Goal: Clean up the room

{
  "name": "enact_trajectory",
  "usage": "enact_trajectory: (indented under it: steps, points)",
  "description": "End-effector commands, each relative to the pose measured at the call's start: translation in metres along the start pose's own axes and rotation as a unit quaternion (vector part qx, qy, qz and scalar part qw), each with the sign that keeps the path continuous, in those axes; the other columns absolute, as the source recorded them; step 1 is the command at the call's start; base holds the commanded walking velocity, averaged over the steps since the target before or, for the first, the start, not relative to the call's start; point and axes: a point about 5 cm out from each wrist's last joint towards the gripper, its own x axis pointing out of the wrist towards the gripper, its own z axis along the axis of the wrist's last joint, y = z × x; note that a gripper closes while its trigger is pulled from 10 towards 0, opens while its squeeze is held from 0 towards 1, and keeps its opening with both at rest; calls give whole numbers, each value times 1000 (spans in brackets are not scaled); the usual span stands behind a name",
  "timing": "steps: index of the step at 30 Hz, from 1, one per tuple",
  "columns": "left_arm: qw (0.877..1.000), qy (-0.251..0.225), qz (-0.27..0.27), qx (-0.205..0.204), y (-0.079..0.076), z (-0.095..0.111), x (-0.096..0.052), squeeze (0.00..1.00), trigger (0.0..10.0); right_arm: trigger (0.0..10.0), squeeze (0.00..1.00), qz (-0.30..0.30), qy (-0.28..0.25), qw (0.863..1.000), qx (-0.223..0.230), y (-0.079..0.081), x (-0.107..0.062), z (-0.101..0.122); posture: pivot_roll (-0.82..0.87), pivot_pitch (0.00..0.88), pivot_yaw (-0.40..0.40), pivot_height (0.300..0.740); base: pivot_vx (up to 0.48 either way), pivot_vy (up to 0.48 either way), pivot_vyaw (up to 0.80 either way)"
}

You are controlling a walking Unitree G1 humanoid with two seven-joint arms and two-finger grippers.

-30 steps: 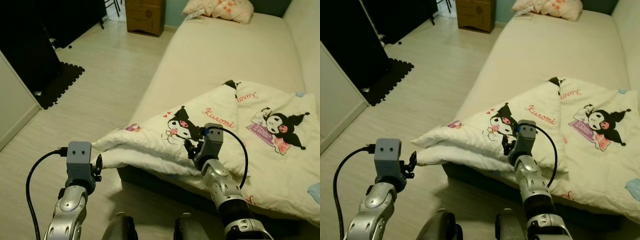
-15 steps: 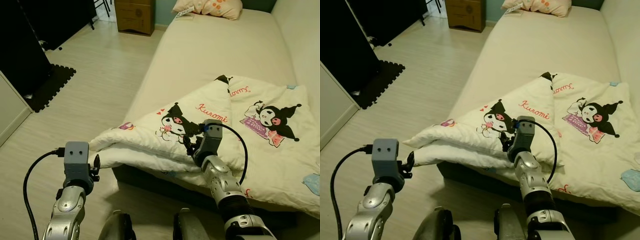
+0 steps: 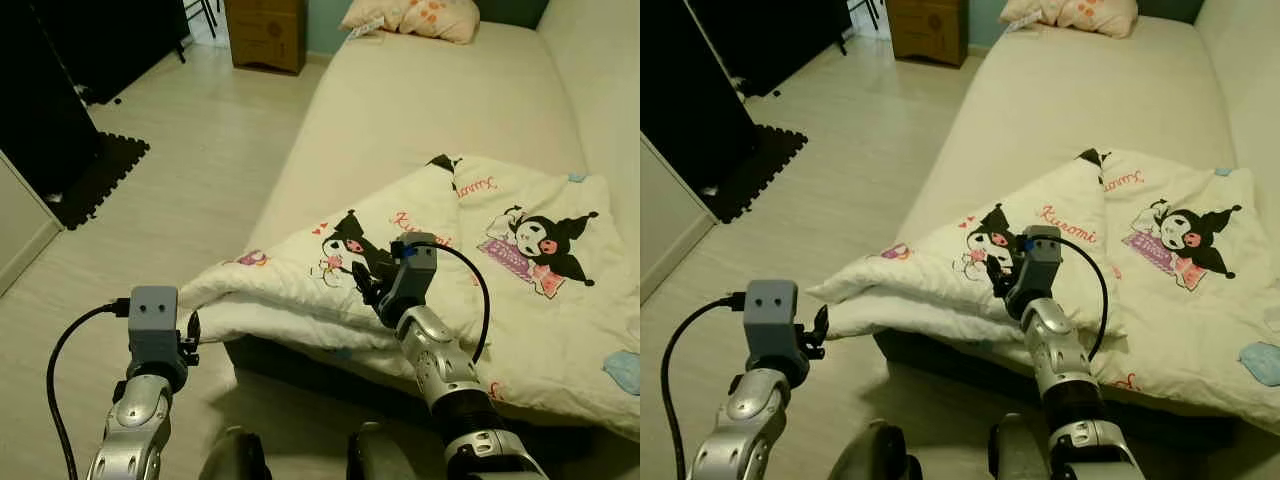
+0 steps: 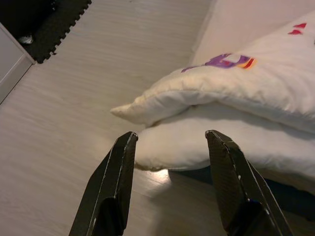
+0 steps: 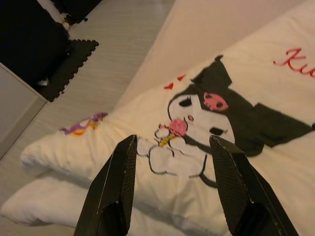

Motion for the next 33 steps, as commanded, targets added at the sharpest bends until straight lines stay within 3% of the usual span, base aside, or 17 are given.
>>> enact_trajectory:
  steps: [1,12,26,33]
  points:
    - [1000,9,6,5,2,-6,-5,0,10000,10000,0,-1,5,1000,6,-1,-3,-6,-33,241,12,698,0,0,0]
    - [1000,7,3,6,0,-5,-7,0,10000,10000,0,0,4,1000,9,-1,-7,-9,-29,235,17,740,0,0,0]
    - [1000,13,-4,14,1,-2,-4,0,10000,10000,0,-5,12,1000,5,3,-5,-11,-18,212,35,740,0,0,0]
    - [1000,20,-9,17,-1,-5,-4,0,10000,10000,0,-27,22,999,23,-8,-12,-25,-13,195,42,740,0,0,0]
